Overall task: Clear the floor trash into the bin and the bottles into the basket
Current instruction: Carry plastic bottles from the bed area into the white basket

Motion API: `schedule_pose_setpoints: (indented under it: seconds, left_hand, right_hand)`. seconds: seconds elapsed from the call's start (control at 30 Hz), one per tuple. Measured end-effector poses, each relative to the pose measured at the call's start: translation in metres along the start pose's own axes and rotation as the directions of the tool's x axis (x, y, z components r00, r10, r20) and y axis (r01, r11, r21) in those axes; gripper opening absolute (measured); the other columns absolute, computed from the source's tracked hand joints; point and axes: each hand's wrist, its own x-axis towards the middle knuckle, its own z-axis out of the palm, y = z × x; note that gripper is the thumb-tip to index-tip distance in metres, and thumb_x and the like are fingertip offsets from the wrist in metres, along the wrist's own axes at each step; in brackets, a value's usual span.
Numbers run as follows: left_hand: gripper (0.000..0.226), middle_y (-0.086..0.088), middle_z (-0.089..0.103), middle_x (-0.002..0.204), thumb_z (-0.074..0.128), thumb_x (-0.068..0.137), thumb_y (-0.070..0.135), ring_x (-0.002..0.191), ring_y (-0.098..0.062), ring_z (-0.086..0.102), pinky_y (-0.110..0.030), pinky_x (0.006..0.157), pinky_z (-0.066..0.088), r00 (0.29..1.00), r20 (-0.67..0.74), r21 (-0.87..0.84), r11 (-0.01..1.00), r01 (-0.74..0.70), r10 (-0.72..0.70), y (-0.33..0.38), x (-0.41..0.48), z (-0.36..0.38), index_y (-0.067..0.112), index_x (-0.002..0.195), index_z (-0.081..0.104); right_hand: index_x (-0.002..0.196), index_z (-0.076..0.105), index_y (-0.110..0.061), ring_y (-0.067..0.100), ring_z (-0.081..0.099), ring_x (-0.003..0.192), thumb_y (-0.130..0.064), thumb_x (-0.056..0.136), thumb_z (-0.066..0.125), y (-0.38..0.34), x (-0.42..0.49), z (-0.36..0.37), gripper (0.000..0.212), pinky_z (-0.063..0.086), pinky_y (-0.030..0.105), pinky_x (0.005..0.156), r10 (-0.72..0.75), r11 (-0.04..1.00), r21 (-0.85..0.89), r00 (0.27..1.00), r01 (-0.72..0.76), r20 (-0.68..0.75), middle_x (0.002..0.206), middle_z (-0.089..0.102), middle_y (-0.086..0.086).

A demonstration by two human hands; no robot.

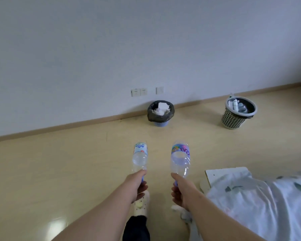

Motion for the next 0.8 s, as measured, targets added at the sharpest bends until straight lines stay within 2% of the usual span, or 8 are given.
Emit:
schedule_pose_setpoints:
  seconds: [0.13,0.37,0.5,0.67,0.8]
  left_hand:
    - [0.021,0.001,0.054,0.068,0.062,0.086,0.033,0.059,-0.012,0.055,-0.025,0.061,0.043,0.996,0.086,0.058,0.998,-0.018,0.013,0.08,0.049,0.037,0.016,0.08,0.05]
    - [0.025,0.0,0.052,0.067,0.059,0.087,0.037,0.058,-0.013,0.053,-0.025,0.062,0.042,0.984,0.169,0.145,0.985,-0.087,0.062,0.224,0.124,0.098,0.014,0.08,0.051]
    - [0.027,0.0,0.052,0.067,0.058,0.088,0.039,0.059,-0.013,0.054,-0.026,0.065,0.043,0.982,0.189,0.242,0.968,-0.06,0.013,0.269,0.149,0.14,0.014,0.08,0.051]
    - [0.023,0.001,0.049,0.062,0.059,0.087,0.035,0.056,-0.013,0.052,-0.027,0.07,0.041,0.967,0.249,0.332,0.942,-0.036,-0.051,0.313,0.176,0.203,0.016,0.08,0.05]
    - [0.023,0.0,0.05,0.063,0.059,0.088,0.033,0.057,-0.014,0.051,-0.028,0.077,0.041,0.971,0.237,0.349,0.935,-0.054,-0.032,0.363,0.203,0.273,0.015,0.078,0.049]
  right_hand:
    - [0.072,0.045,-0.013,0.015,0.043,0.046,-0.032,0.085,0.061,-0.068,0.047,0.005,0.029,0.035,0.02,0.049,-0.012,0.999,0.033,0.996,0.015,-0.088,0.056,0.045,0.002]
    - [0.078,0.048,-0.011,0.015,0.045,0.049,-0.033,0.086,0.06,-0.195,0.106,0.032,0.027,0.035,0.021,0.053,-0.072,0.996,0.05,0.991,0.078,-0.114,0.062,0.05,0.003]
    - [0.083,0.052,-0.009,0.016,0.051,0.056,-0.036,0.087,0.06,-0.237,0.131,0.027,0.028,0.041,0.023,0.056,-0.026,0.995,0.093,0.991,0.038,-0.132,0.068,0.054,0.005]
    - [0.081,0.047,-0.009,0.017,0.045,0.05,-0.036,0.088,0.059,-0.283,0.179,-0.001,0.03,0.034,0.022,0.053,0.083,0.977,0.208,0.978,-0.043,-0.19,0.064,0.051,0.006]
    - [0.081,0.047,-0.009,0.016,0.046,0.05,-0.036,0.088,0.058,-0.348,0.226,-0.036,0.03,0.034,0.022,0.052,0.042,0.978,0.207,0.981,-0.003,-0.187,0.064,0.051,0.006]
